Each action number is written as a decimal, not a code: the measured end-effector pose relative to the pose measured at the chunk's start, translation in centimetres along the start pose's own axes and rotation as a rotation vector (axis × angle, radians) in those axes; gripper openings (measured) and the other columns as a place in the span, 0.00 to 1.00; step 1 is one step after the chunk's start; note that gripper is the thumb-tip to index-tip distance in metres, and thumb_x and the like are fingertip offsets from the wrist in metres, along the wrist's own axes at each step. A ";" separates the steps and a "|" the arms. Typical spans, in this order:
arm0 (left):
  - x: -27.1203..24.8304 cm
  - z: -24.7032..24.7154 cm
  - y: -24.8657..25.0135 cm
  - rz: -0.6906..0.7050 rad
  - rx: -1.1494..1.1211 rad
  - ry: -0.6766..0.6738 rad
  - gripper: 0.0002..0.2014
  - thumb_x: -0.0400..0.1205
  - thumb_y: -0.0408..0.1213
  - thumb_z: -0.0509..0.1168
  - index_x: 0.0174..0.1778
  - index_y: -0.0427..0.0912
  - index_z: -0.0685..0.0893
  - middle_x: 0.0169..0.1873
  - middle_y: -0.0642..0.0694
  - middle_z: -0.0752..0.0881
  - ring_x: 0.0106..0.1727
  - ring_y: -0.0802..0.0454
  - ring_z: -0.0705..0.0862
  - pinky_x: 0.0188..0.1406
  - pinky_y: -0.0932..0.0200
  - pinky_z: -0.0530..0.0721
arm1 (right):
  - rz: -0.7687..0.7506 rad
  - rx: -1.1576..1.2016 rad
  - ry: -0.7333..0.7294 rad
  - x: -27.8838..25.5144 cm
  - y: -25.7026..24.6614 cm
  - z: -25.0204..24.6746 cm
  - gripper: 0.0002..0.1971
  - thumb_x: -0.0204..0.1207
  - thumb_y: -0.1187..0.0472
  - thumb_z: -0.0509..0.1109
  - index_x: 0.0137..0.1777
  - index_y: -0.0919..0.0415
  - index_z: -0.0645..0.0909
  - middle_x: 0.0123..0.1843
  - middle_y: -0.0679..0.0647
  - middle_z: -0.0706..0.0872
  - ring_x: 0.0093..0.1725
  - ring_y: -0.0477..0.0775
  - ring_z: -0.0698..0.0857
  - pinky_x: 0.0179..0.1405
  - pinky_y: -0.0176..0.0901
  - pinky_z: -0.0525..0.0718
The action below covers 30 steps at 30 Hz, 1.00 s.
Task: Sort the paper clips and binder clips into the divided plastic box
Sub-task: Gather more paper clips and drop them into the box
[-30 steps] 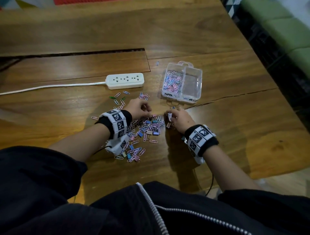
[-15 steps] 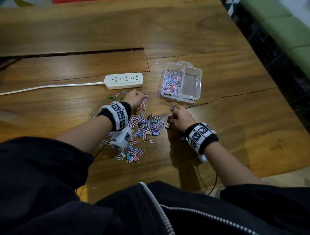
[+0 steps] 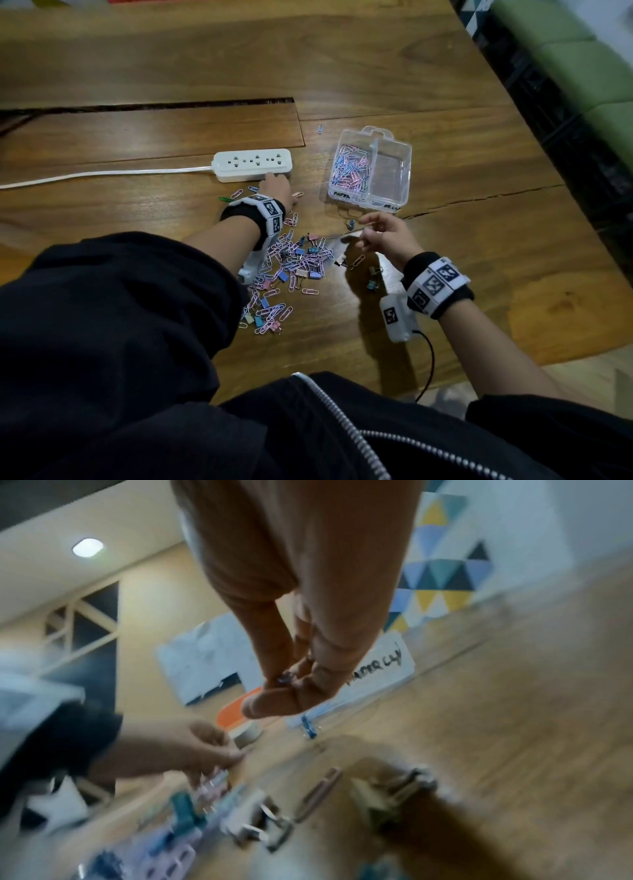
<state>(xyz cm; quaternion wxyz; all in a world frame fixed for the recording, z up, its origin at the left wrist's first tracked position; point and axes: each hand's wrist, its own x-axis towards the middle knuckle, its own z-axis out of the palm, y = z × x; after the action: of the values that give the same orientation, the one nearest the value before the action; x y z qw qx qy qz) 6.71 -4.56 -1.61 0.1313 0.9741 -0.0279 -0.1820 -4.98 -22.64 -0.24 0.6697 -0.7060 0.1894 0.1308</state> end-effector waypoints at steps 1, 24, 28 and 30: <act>-0.1 0.0 0.0 0.023 0.016 -0.001 0.23 0.82 0.40 0.62 0.67 0.28 0.71 0.68 0.30 0.72 0.68 0.35 0.74 0.66 0.49 0.73 | 0.030 0.104 -0.004 -0.1 -0.1 -0.1 0.15 0.77 0.81 0.54 0.40 0.63 0.75 0.34 0.58 0.77 0.22 0.42 0.84 0.25 0.31 0.83; -3.5 -1.5 -3.9 -0.149 -1.321 -0.472 0.17 0.82 0.41 0.49 0.27 0.43 0.69 0.27 0.47 0.73 0.24 0.55 0.70 0.19 0.67 0.69 | -0.066 -1.076 -0.074 -1.0 1.6 0.8 0.09 0.77 0.63 0.66 0.53 0.68 0.80 0.57 0.61 0.75 0.58 0.58 0.75 0.52 0.36 0.67; -3.9 -1.2 -3.2 -0.145 -1.074 -0.460 0.14 0.85 0.32 0.48 0.34 0.40 0.70 0.28 0.47 0.71 0.25 0.55 0.66 0.13 0.70 0.66 | -0.125 -1.044 -0.081 -1.5 1.8 0.8 0.09 0.76 0.64 0.66 0.54 0.67 0.78 0.52 0.57 0.74 0.49 0.50 0.72 0.51 0.37 0.71; -3.7 -0.8 -2.9 -0.131 -0.981 -0.400 0.13 0.84 0.26 0.46 0.39 0.39 0.73 0.29 0.47 0.71 0.24 0.56 0.66 0.14 0.69 0.66 | -0.117 -1.033 -0.084 -1.6 1.7 0.7 0.11 0.74 0.64 0.69 0.55 0.66 0.77 0.49 0.53 0.73 0.48 0.49 0.72 0.52 0.41 0.75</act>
<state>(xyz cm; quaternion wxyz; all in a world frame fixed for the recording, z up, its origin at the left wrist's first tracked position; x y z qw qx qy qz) 3.58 -1.21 -0.32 0.5518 0.7442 0.0967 -0.3637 -7.06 -21.82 -1.10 0.2471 -0.9480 0.0334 0.1976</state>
